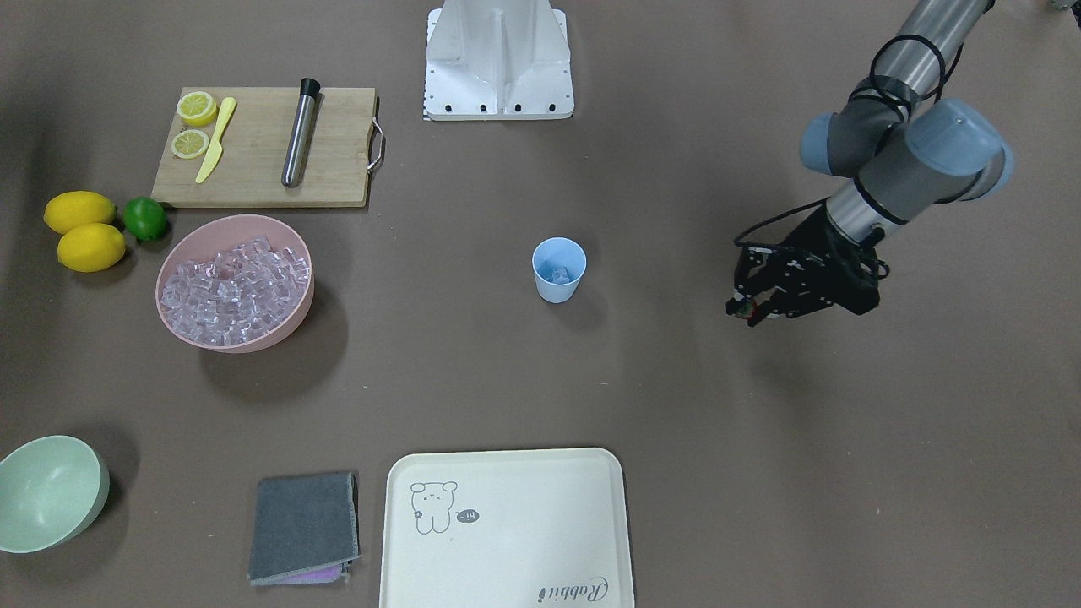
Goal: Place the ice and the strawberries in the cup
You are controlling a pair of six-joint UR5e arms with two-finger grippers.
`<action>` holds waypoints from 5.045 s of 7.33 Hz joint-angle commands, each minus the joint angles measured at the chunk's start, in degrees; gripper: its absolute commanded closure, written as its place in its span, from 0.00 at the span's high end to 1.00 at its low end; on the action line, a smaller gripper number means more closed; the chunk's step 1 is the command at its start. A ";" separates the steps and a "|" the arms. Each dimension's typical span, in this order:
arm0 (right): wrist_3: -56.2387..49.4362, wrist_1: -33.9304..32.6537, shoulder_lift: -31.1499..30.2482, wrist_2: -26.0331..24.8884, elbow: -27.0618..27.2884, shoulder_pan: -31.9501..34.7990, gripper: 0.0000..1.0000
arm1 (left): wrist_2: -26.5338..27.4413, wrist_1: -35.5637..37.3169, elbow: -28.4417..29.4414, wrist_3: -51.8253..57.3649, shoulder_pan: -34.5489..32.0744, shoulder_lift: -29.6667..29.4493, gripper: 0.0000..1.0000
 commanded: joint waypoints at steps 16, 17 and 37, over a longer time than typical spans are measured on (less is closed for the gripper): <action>0.77 -0.09 -0.62 0.00 0.01 0.00 1.00 | 14.34 -12.10 -0.10 -18.80 13.45 -9.23 0.98; 0.86 -0.09 -0.62 0.09 -0.17 0.00 1.00 | 14.34 -12.98 -0.10 -18.72 13.19 -8.88 0.98; 5.52 0.00 -8.00 3.60 -1.05 3.87 1.00 | -8.34 61.11 -8.28 61.96 -42.63 21.80 0.98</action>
